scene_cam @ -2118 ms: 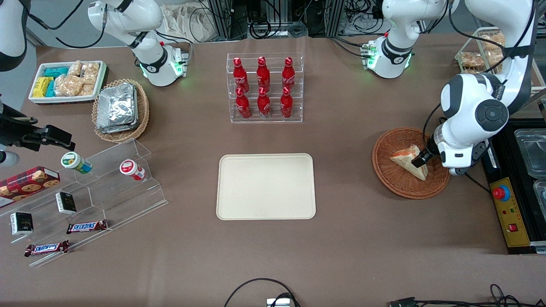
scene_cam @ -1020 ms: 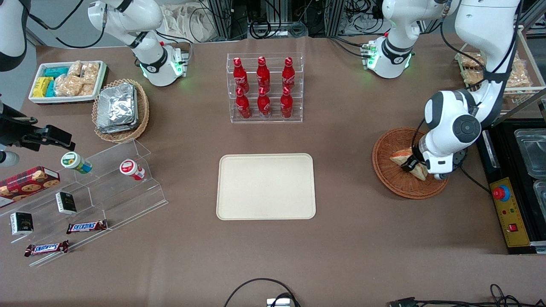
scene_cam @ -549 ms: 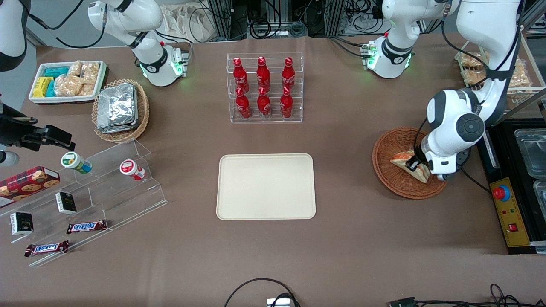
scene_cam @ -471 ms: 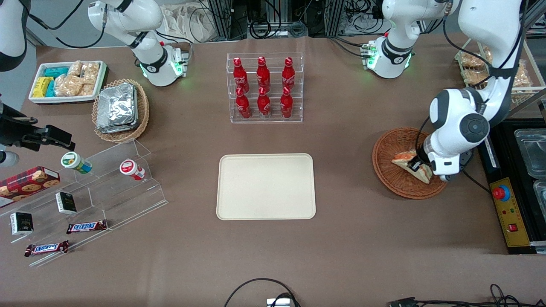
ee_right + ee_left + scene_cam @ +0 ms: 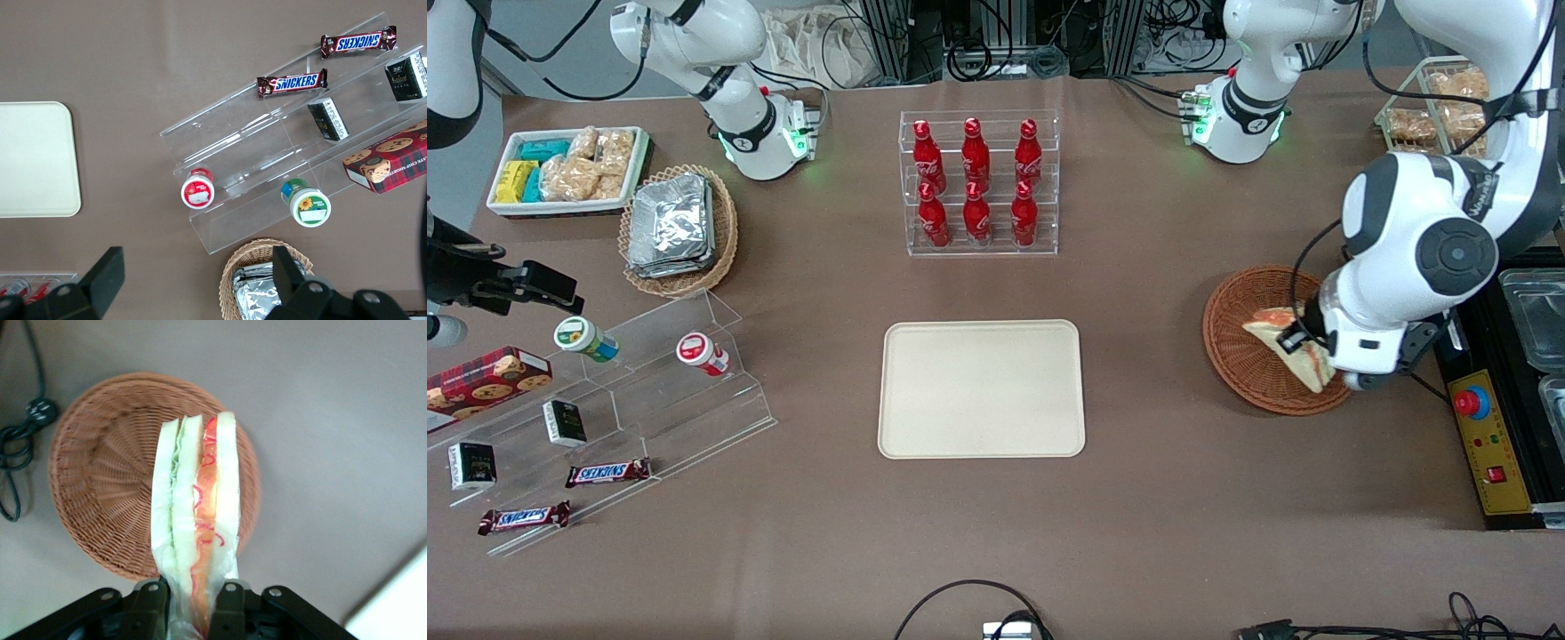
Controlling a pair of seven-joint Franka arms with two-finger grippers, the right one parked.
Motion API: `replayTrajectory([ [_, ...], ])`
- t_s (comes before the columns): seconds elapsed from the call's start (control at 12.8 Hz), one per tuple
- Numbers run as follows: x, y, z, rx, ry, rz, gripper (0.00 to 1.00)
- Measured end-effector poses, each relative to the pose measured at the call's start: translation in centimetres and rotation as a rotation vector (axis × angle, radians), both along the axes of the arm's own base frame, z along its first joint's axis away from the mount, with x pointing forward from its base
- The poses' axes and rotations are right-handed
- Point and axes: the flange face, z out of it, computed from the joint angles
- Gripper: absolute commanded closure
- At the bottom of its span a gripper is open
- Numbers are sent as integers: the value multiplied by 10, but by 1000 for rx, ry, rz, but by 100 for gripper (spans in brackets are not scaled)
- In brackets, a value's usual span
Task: Place sandwich from basket to tray
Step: 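Carry the held sandwich with the left gripper over the cream tray, then lower the sandwich onto the tray and open the left gripper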
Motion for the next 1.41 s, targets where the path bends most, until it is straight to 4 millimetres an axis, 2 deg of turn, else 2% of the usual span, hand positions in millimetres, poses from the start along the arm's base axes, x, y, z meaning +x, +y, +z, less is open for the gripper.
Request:
replayTrajectory([
  [0.16,-4,-60,9,-38,19,-195,100],
  [0.31,-11,-118,-7,-42,38,-355,100],
  [0.47,-16,-174,-36,-43,61,-494,100],
  [0.71,-14,-244,-96,-64,99,-606,100],
  [0.94,-8,-281,-156,-37,116,-622,100],
  [1.02,-5,-288,-168,-48,112,-623,100],
  [1.18,3,-300,-178,-92,65,-619,98],
  [1.25,6,-303,-182,-110,39,-611,63],
  [1.33,8,-305,-186,-123,25,-599,1],
  [1.41,8,-306,-191,-129,22,-591,0],
])
